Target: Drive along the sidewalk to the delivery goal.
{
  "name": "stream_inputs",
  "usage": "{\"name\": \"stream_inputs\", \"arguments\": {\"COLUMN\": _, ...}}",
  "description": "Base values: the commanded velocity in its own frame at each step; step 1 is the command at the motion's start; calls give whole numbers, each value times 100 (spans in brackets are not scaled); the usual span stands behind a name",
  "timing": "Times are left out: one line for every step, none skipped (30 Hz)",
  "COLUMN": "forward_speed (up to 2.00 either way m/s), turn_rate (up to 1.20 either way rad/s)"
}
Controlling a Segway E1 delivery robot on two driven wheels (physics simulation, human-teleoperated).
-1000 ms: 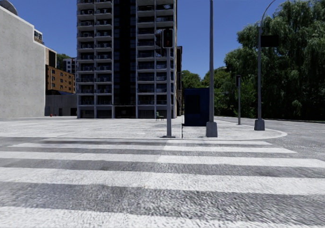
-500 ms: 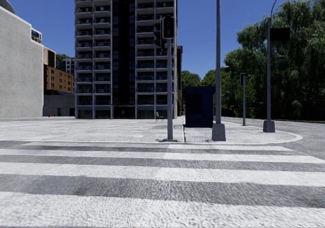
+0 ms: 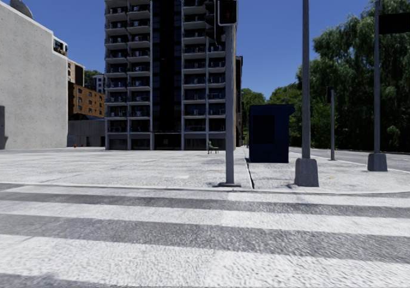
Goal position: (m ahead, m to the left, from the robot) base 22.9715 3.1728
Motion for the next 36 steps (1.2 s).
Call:
{"name": "stream_inputs", "arguments": {"forward_speed": 200, "turn_rate": 38}}
{"name": "stream_inputs", "arguments": {"forward_speed": 200, "turn_rate": 39}}
{"name": "stream_inputs", "arguments": {"forward_speed": 200, "turn_rate": 39}}
{"name": "stream_inputs", "arguments": {"forward_speed": 200, "turn_rate": 39}}
{"name": "stream_inputs", "arguments": {"forward_speed": 200, "turn_rate": 40}}
{"name": "stream_inputs", "arguments": {"forward_speed": 200, "turn_rate": 40}}
{"name": "stream_inputs", "arguments": {"forward_speed": 200, "turn_rate": 40}}
{"name": "stream_inputs", "arguments": {"forward_speed": 200, "turn_rate": 40}}
{"name": "stream_inputs", "arguments": {"forward_speed": 200, "turn_rate": 40}}
{"name": "stream_inputs", "arguments": {"forward_speed": 200, "turn_rate": 40}}
{"name": "stream_inputs", "arguments": {"forward_speed": 200, "turn_rate": 40}}
{"name": "stream_inputs", "arguments": {"forward_speed": 200, "turn_rate": 41}}
{"name": "stream_inputs", "arguments": {"forward_speed": 200, "turn_rate": 41}}
{"name": "stream_inputs", "arguments": {"forward_speed": 200, "turn_rate": 41}}
{"name": "stream_inputs", "arguments": {"forward_speed": 200, "turn_rate": 41}}
{"name": "stream_inputs", "arguments": {"forward_speed": 200, "turn_rate": 41}}
{"name": "stream_inputs", "arguments": {"forward_speed": 200, "turn_rate": 41}}
{"name": "stream_inputs", "arguments": {"forward_speed": 200, "turn_rate": 41}}
{"name": "stream_inputs", "arguments": {"forward_speed": 200, "turn_rate": 41}}
{"name": "stream_inputs", "arguments": {"forward_speed": 200, "turn_rate": 41}}
{"name": "stream_inputs", "arguments": {"forward_speed": 200, "turn_rate": 41}}
{"name": "stream_inputs", "arguments": {"forward_speed": 200, "turn_rate": 41}}
{"name": "stream_inputs", "arguments": {"forward_speed": 200, "turn_rate": 41}}
{"name": "stream_inputs", "arguments": {"forward_speed": 200, "turn_rate": 41}}
{"name": "stream_inputs", "arguments": {"forward_speed": 200, "turn_rate": 0}}
{"name": "stream_inputs", "arguments": {"forward_speed": 200, "turn_rate": 0}}
{"name": "stream_inputs", "arguments": {"forward_speed": 200, "turn_rate": 0}}
{"name": "stream_inputs", "arguments": {"forward_speed": 200, "turn_rate": 0}}
{"name": "stream_inputs", "arguments": {"forward_speed": 200, "turn_rate": 0}}
{"name": "stream_inputs", "arguments": {"forward_speed": 200, "turn_rate": 0}}
{"name": "stream_inputs", "arguments": {"forward_speed": 200, "turn_rate": 0}}
{"name": "stream_inputs", "arguments": {"forward_speed": 200, "turn_rate": 0}}
{"name": "stream_inputs", "arguments": {"forward_speed": 200, "turn_rate": 0}}
{"name": "stream_inputs", "arguments": {"forward_speed": 200, "turn_rate": 0}}
{"name": "stream_inputs", "arguments": {"forward_speed": 200, "turn_rate": 0}}
{"name": "stream_inputs", "arguments": {"forward_speed": 200, "turn_rate": 0}}
